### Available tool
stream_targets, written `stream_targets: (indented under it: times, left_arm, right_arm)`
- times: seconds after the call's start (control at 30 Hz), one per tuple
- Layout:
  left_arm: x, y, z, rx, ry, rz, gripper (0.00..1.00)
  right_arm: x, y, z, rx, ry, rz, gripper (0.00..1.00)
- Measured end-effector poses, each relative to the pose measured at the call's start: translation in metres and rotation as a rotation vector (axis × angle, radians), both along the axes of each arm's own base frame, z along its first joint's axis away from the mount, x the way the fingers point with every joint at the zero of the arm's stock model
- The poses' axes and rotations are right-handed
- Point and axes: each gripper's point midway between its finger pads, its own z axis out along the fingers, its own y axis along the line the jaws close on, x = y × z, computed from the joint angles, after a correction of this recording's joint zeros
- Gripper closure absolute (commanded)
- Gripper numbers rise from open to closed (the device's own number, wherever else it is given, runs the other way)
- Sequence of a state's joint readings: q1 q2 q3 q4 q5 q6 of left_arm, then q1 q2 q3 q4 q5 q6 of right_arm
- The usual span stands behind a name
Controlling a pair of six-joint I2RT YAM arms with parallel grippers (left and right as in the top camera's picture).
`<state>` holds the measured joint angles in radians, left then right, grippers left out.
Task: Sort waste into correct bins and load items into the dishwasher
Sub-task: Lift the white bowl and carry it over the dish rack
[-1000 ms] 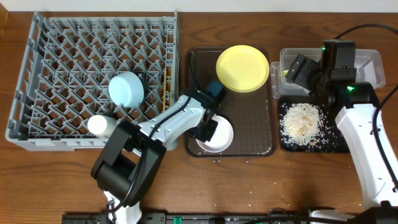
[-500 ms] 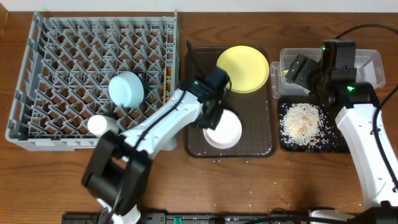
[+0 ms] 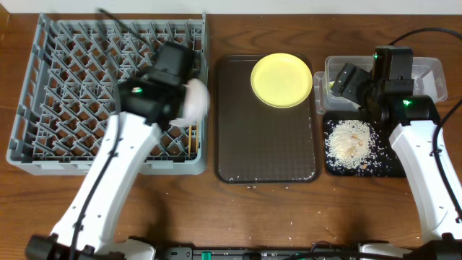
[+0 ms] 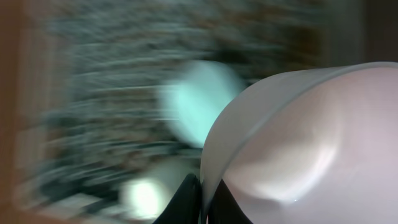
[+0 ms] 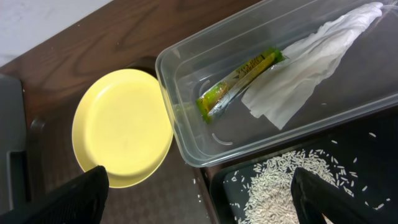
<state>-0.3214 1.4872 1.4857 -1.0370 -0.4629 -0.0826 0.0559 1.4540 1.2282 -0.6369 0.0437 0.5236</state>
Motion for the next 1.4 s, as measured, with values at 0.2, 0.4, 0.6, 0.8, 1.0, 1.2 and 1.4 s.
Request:
stream_targets:
  times: [0.2,0.4,0.6,0.8,1.0,1.2,1.4]
  left_arm:
    - [-0.001,0.097,0.057,0.401,-0.165,0.302,0.93]
    - [-0.007,0.149,0.072,0.595,-0.157,0.476,0.93]
    - [0.002,0.178,0.052,0.665,-0.101,0.560,0.92]
    - [0.024,0.185,0.020,0.700,-0.049,0.567,0.93]
    - [0.031,0.202,-0.014,0.732,0.041,0.582,0.92]
    - [0.028,0.215,-0.037,0.748,0.113,0.591,0.93]
    - [0.033,0.217,-0.047,0.759,0.115,0.596,0.93]
  right_arm:
    - [0.001,0.000,0.001,0.000,-0.006,0.000,0.08]
    - [0.001,0.000,0.001,0.000,-0.005,0.000,0.07]
    - [0.001,0.000,0.001,0.000,-0.005,0.000,0.07]
    - [0.001,0.000,0.001,0.000,-0.005,0.000,0.07]
    - [0.000,0.000,0.000,0.000,0.000,0.000,0.06]
    - [0.000,0.000,0.000,0.000,0.001,0.000,0.06]
    - [0.000,0.000,0.000,0.000,0.001,0.000,0.05]
